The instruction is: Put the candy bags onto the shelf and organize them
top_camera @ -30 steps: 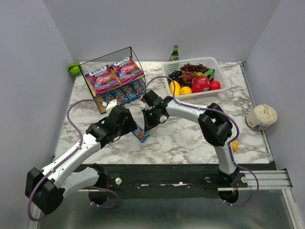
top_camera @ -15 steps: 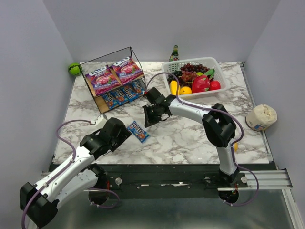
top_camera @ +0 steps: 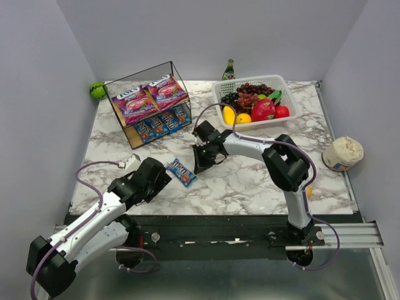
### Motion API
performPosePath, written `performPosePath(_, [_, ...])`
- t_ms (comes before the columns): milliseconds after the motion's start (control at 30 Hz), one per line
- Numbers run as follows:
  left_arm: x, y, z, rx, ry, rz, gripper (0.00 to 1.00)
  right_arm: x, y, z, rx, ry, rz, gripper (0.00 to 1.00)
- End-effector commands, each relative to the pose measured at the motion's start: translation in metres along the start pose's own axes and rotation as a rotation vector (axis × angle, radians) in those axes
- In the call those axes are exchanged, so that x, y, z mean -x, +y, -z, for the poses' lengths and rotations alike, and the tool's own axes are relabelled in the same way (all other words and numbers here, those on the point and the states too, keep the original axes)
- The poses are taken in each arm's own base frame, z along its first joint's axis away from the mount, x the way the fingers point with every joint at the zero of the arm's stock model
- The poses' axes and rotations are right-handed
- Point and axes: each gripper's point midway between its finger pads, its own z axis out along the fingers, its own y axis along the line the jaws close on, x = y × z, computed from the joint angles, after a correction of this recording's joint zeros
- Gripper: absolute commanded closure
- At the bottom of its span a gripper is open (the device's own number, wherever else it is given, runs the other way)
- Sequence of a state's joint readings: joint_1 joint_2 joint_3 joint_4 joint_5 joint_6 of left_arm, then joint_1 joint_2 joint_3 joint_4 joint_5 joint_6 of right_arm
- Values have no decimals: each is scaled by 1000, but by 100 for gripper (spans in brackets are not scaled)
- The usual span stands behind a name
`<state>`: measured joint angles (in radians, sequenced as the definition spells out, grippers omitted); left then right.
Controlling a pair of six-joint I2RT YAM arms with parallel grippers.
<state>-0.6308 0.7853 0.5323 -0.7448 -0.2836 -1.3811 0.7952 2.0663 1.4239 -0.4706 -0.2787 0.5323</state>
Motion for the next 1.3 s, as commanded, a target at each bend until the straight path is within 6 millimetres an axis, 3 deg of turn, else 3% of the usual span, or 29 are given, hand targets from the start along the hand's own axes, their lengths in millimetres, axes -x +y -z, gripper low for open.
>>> performPosePath(0, [9,-19,0,-49,-39,-176,14,-16,23,-23,77,70,24,89])
performPosePath(33, [11,-23,1,-57,-42,-224,15,-10,28,-23,79,55,27,89])
performPosePath(67, [15,-37,4,-76,-52,-269,16,-9,27,-22,66,56,16,89])
performPosePath(133, [21,-45,7,-78,-75,-444,17,2,19,-13,8,23,-24,89])
performPosePath(167, [22,-58,10,-88,-78,-527,17,3,7,-10,-42,16,-44,89])
performPosePath(233, [29,-66,13,-75,-111,-723,17,7,-10,-1,-70,0,-109,86])
performPosePath(367, [19,-88,13,-78,-82,-1063,18,10,-64,34,-107,-41,-243,75])
performPosePath(433, [13,-89,12,-75,-76,-1234,18,10,-79,48,-121,-66,-261,66])
performPosePath(567, [3,-74,-1,-26,-5,-1481,18,4,-105,71,-129,-95,-322,60])
performPosePath(667, [-5,-74,-6,-60,10,-1538,19,-1,-116,81,-136,-107,-361,58])
performPosePath(867, [-11,-81,-15,-81,-2,-1631,19,0,-126,89,-135,-125,-390,58])
performPosePath(1267, [-53,-61,-46,-57,163,-1834,29,-5,-98,102,8,-129,-379,57])
